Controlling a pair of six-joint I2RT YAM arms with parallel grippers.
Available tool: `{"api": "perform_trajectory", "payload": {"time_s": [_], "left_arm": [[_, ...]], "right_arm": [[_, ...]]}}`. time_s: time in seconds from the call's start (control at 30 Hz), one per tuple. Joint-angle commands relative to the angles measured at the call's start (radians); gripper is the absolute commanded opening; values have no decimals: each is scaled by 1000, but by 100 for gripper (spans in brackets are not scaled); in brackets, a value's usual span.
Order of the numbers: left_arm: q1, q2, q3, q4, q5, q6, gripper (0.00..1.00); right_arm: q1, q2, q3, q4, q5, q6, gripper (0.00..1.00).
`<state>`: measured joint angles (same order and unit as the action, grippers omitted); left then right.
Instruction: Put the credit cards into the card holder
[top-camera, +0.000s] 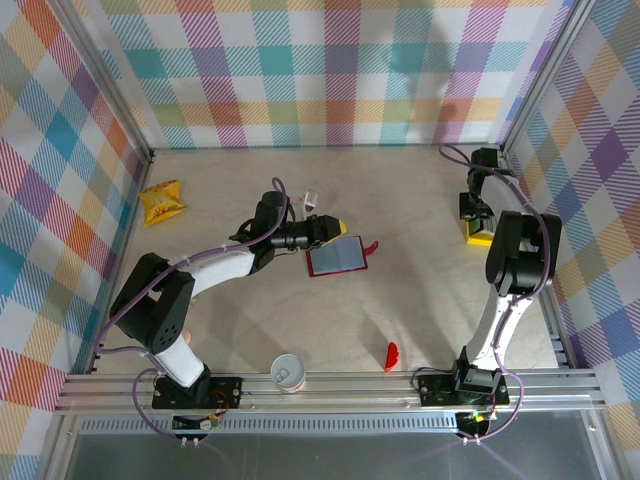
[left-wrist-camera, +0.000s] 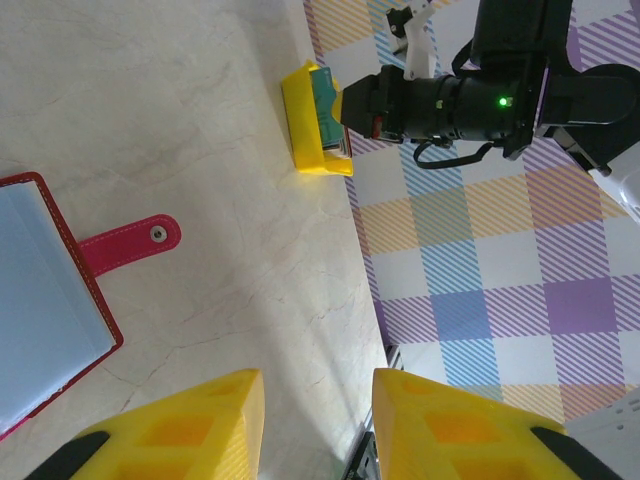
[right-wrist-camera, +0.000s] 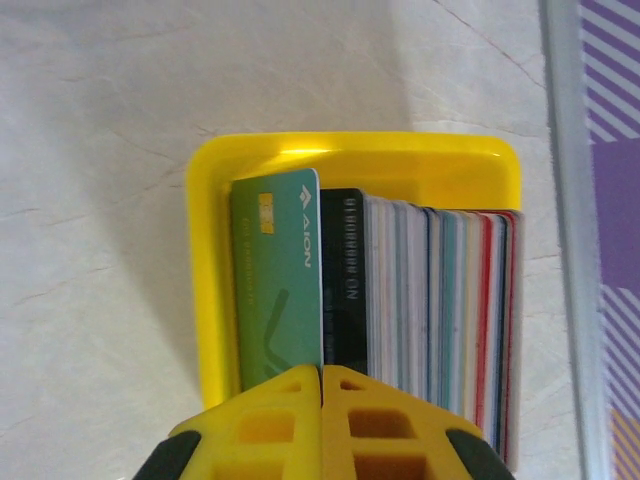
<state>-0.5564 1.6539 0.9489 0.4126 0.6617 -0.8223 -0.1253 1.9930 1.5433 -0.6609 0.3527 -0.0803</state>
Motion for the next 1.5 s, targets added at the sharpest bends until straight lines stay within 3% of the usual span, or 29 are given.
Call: {"api": "perform_trajectory", "payload": {"time_s": [0.0, 0.6, 0.77, 0.9, 1.07, 1.3, 1.47], "left_arm": [[-14, -2, -10, 29, 1, -4, 34], [-14, -27, -32, 25, -2, 3, 33], [-14, -29, -35, 27, 1, 3, 33], [-14, -38, -38, 22, 1, 5, 33], [-14, -42, -37, 1, 1, 18, 33], [-14, -27, -28, 9, 1, 19, 33], [-14, -17, -19, 8, 10, 17, 33]], "right_arm": [[-11, -48, -15, -25, -134, 47, 0], [17, -88, -79, -65, -509, 224, 0], [84, -114, -119, -57, -500, 277, 0], [96, -118, -116, -80, -396, 312, 0], [95, -125, -78, -121, -269, 293, 37], [124, -108, -37, -150, -106, 218, 66], [148, -58, 2, -154, -32, 194, 79]]}}
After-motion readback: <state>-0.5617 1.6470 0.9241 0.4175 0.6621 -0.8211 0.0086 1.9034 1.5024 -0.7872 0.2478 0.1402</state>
